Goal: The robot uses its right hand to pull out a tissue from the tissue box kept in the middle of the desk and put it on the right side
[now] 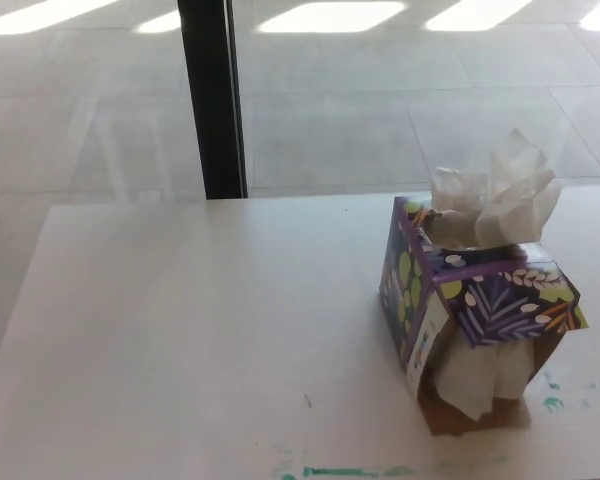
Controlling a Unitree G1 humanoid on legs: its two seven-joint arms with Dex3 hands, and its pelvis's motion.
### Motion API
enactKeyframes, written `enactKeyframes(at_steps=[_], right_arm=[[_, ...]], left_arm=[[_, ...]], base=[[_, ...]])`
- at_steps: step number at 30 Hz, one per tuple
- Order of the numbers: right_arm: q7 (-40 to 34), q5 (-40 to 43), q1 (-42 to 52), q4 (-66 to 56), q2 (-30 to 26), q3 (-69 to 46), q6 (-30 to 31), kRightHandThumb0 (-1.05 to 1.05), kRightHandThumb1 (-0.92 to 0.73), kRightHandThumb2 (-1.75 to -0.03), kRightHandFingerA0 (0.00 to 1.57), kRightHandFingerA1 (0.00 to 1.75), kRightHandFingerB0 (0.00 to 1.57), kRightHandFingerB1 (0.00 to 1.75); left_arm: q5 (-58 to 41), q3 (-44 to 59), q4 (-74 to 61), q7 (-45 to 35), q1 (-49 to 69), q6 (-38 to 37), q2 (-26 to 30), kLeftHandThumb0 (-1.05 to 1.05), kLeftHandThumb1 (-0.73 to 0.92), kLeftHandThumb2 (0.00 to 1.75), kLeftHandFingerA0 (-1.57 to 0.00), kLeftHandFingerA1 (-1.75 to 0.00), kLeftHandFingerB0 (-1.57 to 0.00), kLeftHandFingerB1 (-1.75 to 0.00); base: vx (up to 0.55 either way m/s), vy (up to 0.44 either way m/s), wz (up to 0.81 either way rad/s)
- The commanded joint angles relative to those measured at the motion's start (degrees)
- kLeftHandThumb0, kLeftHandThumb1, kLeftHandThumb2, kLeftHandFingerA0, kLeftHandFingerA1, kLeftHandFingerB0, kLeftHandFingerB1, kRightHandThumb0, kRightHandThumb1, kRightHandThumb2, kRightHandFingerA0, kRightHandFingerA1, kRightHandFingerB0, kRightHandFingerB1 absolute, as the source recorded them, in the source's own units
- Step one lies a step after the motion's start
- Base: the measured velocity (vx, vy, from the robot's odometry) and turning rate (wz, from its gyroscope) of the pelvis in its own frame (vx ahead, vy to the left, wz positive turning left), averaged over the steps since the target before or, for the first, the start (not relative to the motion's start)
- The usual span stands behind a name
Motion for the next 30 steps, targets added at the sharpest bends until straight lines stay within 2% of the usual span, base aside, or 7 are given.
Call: enactKeyframes(at_steps=[1,6,10,11,12,13,30], right_arm=[[-3.43,4.09,-1.38,-5.0,0.17,-4.96,8.39,-0.4,-0.69,-0.61,0.65,0.57,0.39,0.34],[-4.61,4.27,-3.92,-14.47,-0.66,-6.56,15.11,-0.39,-0.68,-0.6,0.48,0.47,0.36,0.33],[-6.17,0.81,-14.15,-13.07,-7.06,-4.45,15.96,-0.49,-0.57,-0.86,0.54,0.69,0.31,0.47],[-6.6,0.3,-17.18,-13.05,-8.29,-3.72,17.11,-0.48,-0.67,-0.6,0.65,0.83,0.39,0.35],[-6.62,1.28,-20.99,-14.39,-9.0,-3.59,18.27,-0.54,-0.52,-0.9,0.75,0.98,0.33,0.54],[-6.87,1.25,-23.56,-15.4,-9.43,-3.02,18.49,-0.59,-0.64,-0.59,0.65,1.03,0.42,0.54],[11.41,-10.48,-55.19,-9.26,-12.99,34.51,16.53,-0.69,-0.51,-0.86,0.64,0.58,0.34,0.45]], left_arm=[[-2.66,1.58,1.62,-0.74,-0.01,2.38,1.14,-1.05,0.73,1.07,-0.63,-0.59,-0.43,-0.84],[-1.82,0.97,1.69,-1.23,0.83,2.18,1.41,-1.05,0.73,1.05,-0.64,-0.6,-0.43,-0.86],[-2.41,1.37,1.89,-1.76,0.64,3.01,1.42,-1.05,0.7,1.1,-0.6,-0.6,-0.4,-0.83],[-2.41,1.34,1.88,-1.71,0.68,3.11,1.44,-1.05,0.7,1.12,-0.6,-0.6,-0.4,-0.83],[-2.35,1.25,1.84,-1.84,0.84,2.99,1.51,-1.05,0.7,1.12,-0.61,-0.61,-0.4,-0.83],[-2.22,1.12,1.82,-1.85,0.92,2.94,1.57,-1.05,0.7,1.08,-0.62,-0.59,-0.4,-0.85],[0.37,-1.64,0.12,-1.34,4.64,0.62,1.87,-1.05,0.76,1.08,-0.69,-0.6,-0.44,-0.82]], base=[[0.0,0.0,0.0],[0.0,0.0,0.0],[0.0,0.0,0.0],[0.0,0.0,0.0],[0.0,0.0,0.0],[0.0,0.0,0.0],[0.0,0.0,0.0]])
